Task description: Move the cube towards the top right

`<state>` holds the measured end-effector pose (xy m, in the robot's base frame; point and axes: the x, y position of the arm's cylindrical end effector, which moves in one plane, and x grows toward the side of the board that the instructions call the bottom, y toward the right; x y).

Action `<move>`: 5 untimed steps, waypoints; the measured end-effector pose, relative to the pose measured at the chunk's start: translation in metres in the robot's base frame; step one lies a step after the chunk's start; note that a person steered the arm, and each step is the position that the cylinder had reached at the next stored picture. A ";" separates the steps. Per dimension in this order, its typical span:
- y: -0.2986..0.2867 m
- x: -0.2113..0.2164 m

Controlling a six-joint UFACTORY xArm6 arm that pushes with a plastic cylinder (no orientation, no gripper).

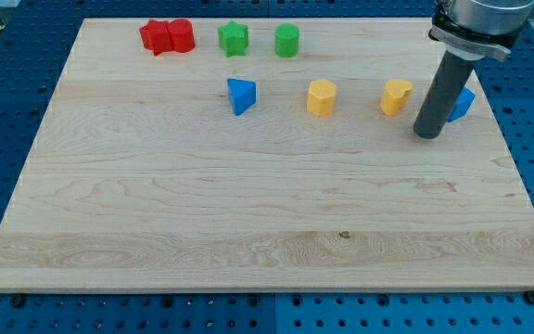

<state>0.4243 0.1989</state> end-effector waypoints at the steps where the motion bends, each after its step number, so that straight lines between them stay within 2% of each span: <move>1: 0.001 -0.014; 3: 0.029 -0.017; 5: 0.033 -0.011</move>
<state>0.4134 0.2319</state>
